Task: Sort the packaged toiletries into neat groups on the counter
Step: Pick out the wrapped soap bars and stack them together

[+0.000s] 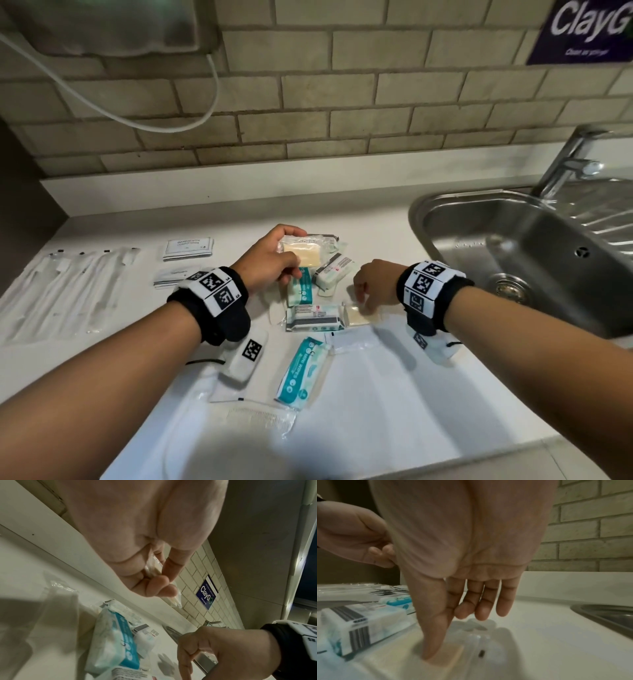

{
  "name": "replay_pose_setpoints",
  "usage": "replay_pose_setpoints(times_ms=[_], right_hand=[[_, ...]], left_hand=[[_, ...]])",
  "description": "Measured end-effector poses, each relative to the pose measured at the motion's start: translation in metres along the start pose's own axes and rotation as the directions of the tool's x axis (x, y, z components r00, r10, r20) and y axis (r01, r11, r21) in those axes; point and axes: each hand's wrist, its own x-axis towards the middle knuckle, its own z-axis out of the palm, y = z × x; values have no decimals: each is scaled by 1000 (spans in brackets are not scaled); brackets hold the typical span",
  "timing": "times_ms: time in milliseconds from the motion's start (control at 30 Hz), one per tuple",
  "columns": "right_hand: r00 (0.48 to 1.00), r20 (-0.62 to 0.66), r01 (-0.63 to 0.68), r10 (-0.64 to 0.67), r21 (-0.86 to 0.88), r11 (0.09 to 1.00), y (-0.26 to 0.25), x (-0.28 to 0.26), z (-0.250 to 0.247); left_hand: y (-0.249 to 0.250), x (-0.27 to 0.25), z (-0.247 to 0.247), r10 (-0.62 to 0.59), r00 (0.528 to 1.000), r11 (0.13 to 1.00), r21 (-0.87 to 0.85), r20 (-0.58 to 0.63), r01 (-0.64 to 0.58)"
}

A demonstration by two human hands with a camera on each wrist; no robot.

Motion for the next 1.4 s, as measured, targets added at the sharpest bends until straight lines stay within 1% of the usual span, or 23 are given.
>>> replay_pose_setpoints(times_ms=[33,133,200,267,400,467,533,633,733,800,867,967,1033,1100,1200,1267,1367,1400], right_hand=[[1000,-1,1,-1,-7,1000,2,0,0],[1000,-5,10,-10,47,999,10,-2,-4],[999,-31,29,-27,70,997,13,-3,-11],[995,-87,61,-52,103,993,13,-3,-23],[972,-219,130,-79,231,964,7,5,-52],[957,-268,165,-108,200,966,0,19,-66],[951,-282,176,-127,155,972,-11,36,-75],[962,-249,145,-115,106,984,-30,60,-78],[987,-131,103,-97,41,994,-43,88,-69],[994,-73,81,-79,27,996,-49,104,-62],[995,-62,81,-80,15,997,-53,116,-57],[989,-88,113,-117,-43,993,-55,124,-57],[988,-81,124,-129,-65,990,-54,129,-58],[990,-44,131,-136,-87,988,-52,132,-59],[986,-15,162,-168,-184,969,-51,133,-58],[985,-11,164,-170,-202,965,-51,132,-57],[983,29,182,-181,-249,951,-53,132,-57],[986,40,165,-160,-231,959,-54,133,-57]], left_hand=[[0,-1,1,-2,1000,1000,-1,-14,2],[-1,-4,4,-12,999,1000,7,-33,12],[-2,-7,3,-15,998,1000,22,-55,16],[-1,-9,-1,-19,996,1000,22,-88,20],[6,-13,-15,-10,984,999,37,-180,17],[13,-13,-24,12,976,999,43,-217,-3],[20,-10,-32,32,969,999,39,-243,-23],[23,-1,-42,45,966,999,22,-256,-41],[24,5,-49,38,966,999,21,-254,-34],[23,10,-52,34,967,999,16,-252,-31],[20,16,-57,30,968,1000,17,-248,-26],[16,24,-64,18,971,1000,24,-238,-12],[12,30,-67,1,972,1000,26,-233,6],[9,35,-69,-9,974,1000,25,-225,15],[0,42,-73,-21,977,999,35,-213,29],[-5,46,-74,-23,980,999,32,-198,30],[-9,47,-73,-29,984,999,26,-178,35],[-10,48,-72,-31,984,999,25,-175,35]])
